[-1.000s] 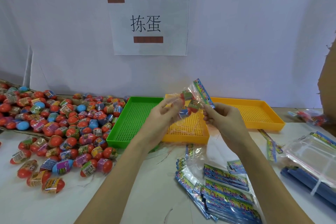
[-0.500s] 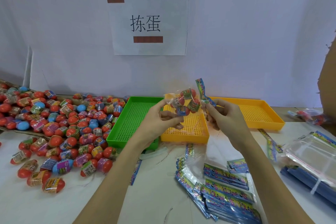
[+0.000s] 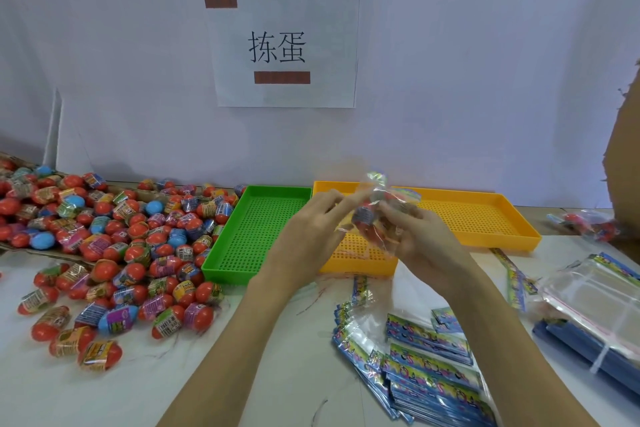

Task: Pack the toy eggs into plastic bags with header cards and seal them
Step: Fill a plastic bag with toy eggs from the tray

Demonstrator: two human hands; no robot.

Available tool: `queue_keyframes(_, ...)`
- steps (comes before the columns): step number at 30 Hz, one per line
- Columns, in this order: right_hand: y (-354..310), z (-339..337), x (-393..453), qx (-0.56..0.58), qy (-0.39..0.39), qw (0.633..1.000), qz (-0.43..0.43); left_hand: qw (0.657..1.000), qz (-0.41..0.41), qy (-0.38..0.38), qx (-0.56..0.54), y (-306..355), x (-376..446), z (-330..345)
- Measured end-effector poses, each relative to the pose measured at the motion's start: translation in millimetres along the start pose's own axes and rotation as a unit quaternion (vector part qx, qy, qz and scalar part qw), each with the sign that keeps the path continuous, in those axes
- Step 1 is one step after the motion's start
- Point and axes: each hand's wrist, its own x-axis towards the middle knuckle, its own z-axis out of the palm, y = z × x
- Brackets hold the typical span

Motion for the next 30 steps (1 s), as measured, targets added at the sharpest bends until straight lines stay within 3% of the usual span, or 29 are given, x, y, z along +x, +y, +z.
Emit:
queue_keyframes(2,2.2,-3.4,1.9,-0.026,0.041,0.999,-0.019,0.985,-0.117,-0.039,-0.122,4.0,2.6,1.9)
queue_keyframes(3,2.6,-5.2,2.2,-0.034,0.045,0.998,-0.02,0.96,-0.195,-0.05,-0.193,5.3,3.8,1.6)
queue_keyframes(5,2.1,-7.9,2.1,-0.044,0.033,0.998,-0.023,0.874,-0.335,-0.07,-0.345,7.0,7.3,-0.6)
queue_keyframes(7,2.8,-9.3,2.0,-0.067,0.027,0.997,-0.032,0.793,-0.394,-0.065,-0.46,7.3,9.6,-1.5)
queue_keyframes(9,4.3,-8.5,1.1,-0.096,0.03,0.994,-0.043,0.761,-0.402,-0.039,-0.508,8.2,10.1,-2.1)
queue_keyframes(13,4.9,-6.4,-0.5,-0.115,-0.009,0.992,-0.049,0.83,-0.366,0.004,-0.421,7.0,4.3,1.3)
queue_keyframes(20,6.9,-2.3,-0.4,-0.284,0.038,0.957,-0.034,0.867,-0.347,0.038,-0.356,5.7,3.6,-3.1)
queue_keyframes(23,6.1,-5.6,0.6,-0.31,0.046,0.948,-0.057,0.858,-0.357,0.034,-0.367,6.9,3.1,-4.4)
queue_keyframes(27,4.7,-8.8,-1.5,-0.337,-0.009,0.941,-0.032,0.823,-0.375,0.026,-0.426,5.5,4.8,-6.4)
queue_keyframes(30,4.3,-7.4,-2.1,-0.328,-0.015,0.944,-0.02,0.827,-0.38,0.04,-0.413,5.2,4.5,-4.0)
